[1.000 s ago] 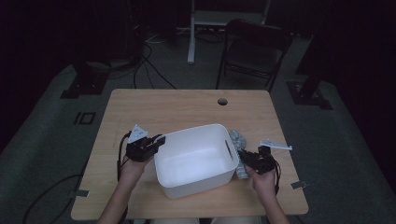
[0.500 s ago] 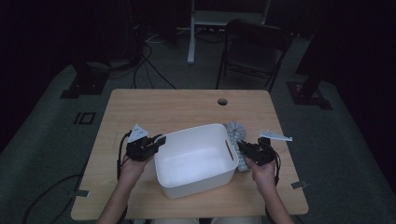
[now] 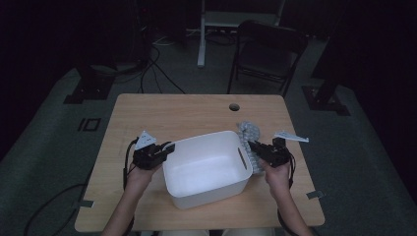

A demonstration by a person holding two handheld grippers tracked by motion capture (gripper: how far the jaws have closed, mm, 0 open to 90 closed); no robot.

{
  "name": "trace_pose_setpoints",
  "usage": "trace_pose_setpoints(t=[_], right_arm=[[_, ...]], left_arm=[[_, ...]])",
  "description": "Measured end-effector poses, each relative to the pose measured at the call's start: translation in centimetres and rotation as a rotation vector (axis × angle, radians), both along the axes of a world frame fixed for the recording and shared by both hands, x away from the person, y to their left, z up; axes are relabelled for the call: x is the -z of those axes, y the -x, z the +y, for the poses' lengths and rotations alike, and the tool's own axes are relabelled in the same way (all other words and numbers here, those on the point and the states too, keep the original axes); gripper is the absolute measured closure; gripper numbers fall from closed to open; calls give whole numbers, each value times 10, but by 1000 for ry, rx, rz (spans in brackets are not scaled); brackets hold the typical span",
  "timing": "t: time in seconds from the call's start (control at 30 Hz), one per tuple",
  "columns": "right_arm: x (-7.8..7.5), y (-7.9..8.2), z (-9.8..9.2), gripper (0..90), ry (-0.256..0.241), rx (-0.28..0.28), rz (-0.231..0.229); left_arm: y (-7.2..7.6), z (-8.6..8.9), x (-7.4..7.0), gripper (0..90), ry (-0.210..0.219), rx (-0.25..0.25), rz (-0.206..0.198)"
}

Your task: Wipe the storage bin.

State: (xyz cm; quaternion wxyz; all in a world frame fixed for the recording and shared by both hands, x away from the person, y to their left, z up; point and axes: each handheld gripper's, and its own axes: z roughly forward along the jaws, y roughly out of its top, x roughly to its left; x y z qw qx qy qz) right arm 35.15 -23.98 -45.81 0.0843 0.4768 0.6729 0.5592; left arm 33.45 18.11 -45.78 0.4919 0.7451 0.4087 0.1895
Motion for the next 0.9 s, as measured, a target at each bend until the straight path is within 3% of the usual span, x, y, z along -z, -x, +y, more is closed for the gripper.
trace_pose_setpoints(t=[0.1, 0.27, 0.4, 0.47, 0.77, 0.9], right_arm=[[0, -3, 5, 765, 30, -15, -11], [12, -10, 5, 766, -14, -22, 29], [16, -13, 9, 766, 55, -10, 72], [15, -14, 8, 764, 60, -9, 75], [-11, -19, 8, 763, 41, 2, 8], [-14, -23, 14, 765, 71, -18, -7]], left_arm=[[0, -1, 0, 758, 2, -5, 0], [0, -1, 0, 757, 0, -12, 0], [0, -1, 0, 756, -1, -13, 0], [0, -1, 0, 756, 2, -9, 1], [0, -1, 0, 756, -2, -4, 1], [0, -1, 0, 756, -1, -10, 2]])
